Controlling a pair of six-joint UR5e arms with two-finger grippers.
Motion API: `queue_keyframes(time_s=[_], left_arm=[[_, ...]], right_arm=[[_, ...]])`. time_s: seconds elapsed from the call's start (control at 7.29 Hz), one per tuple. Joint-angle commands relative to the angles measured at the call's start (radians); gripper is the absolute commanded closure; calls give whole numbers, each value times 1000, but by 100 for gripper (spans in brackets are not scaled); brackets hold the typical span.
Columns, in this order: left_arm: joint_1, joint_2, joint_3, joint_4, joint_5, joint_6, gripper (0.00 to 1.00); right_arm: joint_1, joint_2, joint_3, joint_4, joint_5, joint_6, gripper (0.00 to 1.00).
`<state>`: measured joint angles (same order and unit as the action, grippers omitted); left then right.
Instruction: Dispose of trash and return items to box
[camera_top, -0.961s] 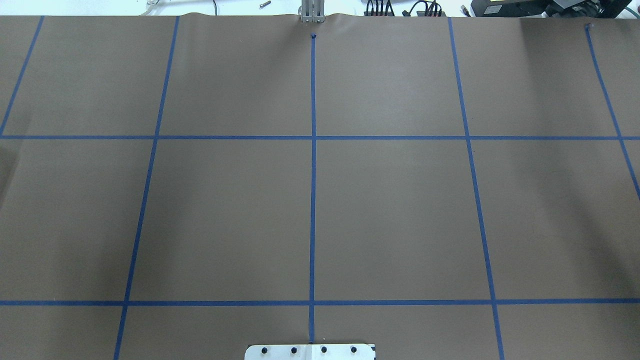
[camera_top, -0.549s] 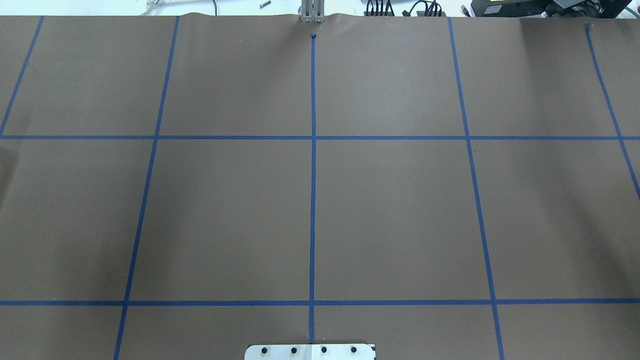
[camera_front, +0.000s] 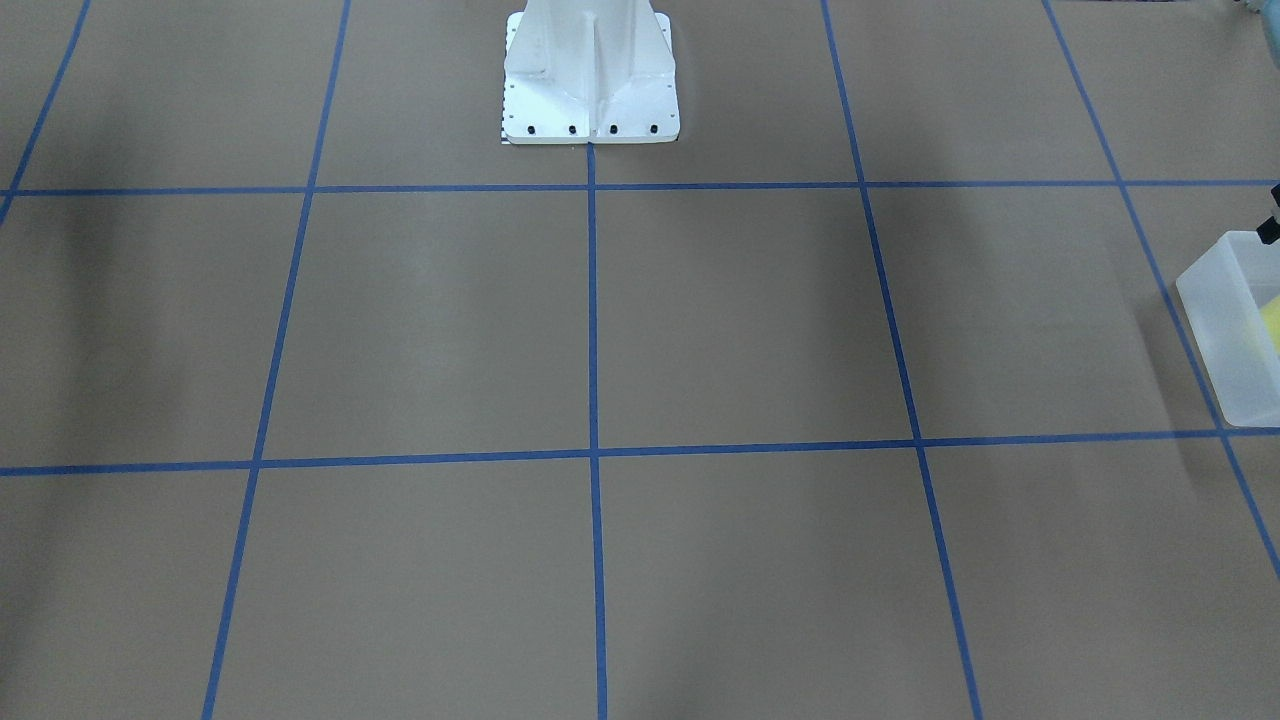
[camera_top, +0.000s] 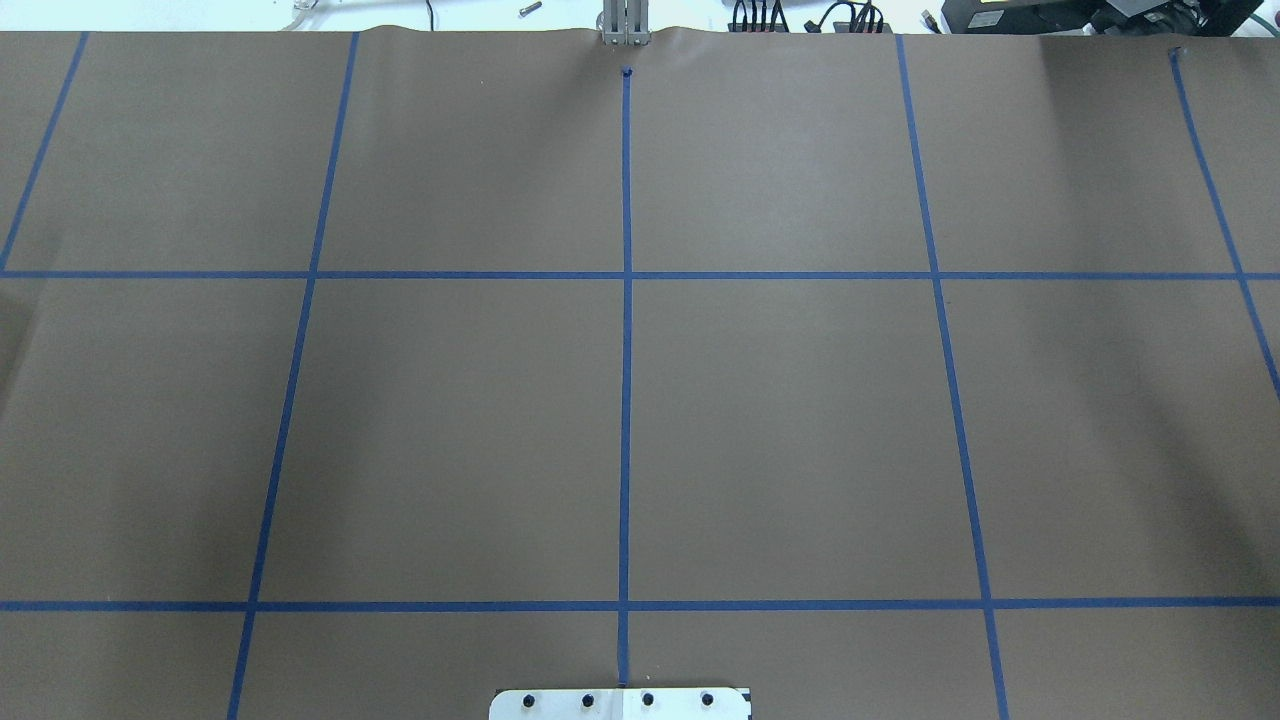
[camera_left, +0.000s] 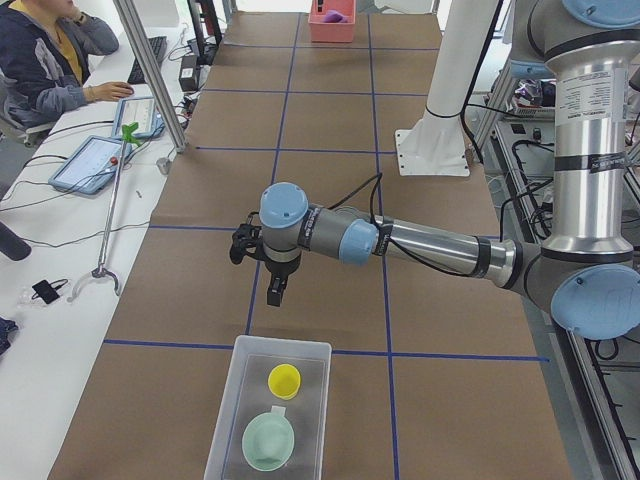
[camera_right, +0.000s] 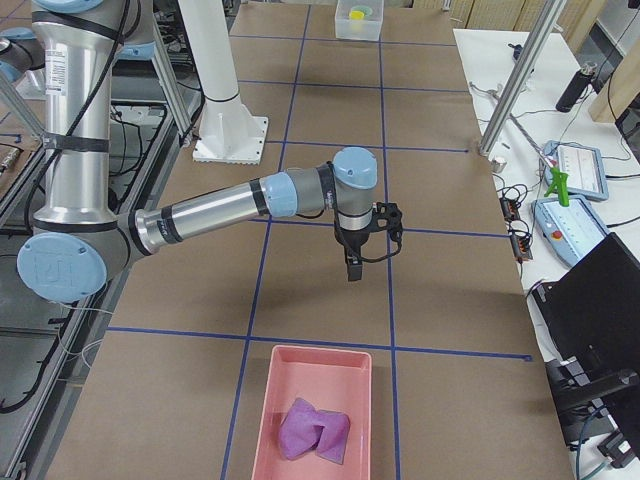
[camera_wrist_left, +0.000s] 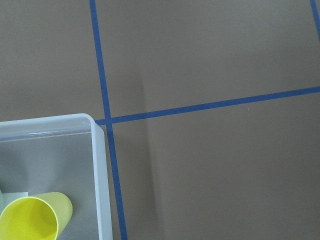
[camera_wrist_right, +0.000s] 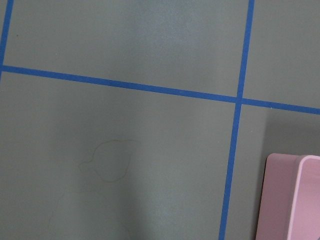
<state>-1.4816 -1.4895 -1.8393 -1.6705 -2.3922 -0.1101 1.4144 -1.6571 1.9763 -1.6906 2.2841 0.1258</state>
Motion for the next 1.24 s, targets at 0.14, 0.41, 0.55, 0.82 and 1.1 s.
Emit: queue_keyframes(time_s=[0.14,0.41,0.55,0.82,1.1], left_arm=[[-2,0,3,0,-1,1,2],[-3,1,-4,0,-1,0,2],[-3,3,-15,0,-7,-2,2],[-2,2,-11,0,-4,-9,2],[-2,3,-8,-3,-5,-5,2]], right_arm=[[0,0,-2,-1,-2,2,0],[-2,0,-8,0,-3,3,0],[0,5,-10,0,-5,3,0],[0,5,-14,0,-2,8,0],[0,10,-28,0,0,8,0]])
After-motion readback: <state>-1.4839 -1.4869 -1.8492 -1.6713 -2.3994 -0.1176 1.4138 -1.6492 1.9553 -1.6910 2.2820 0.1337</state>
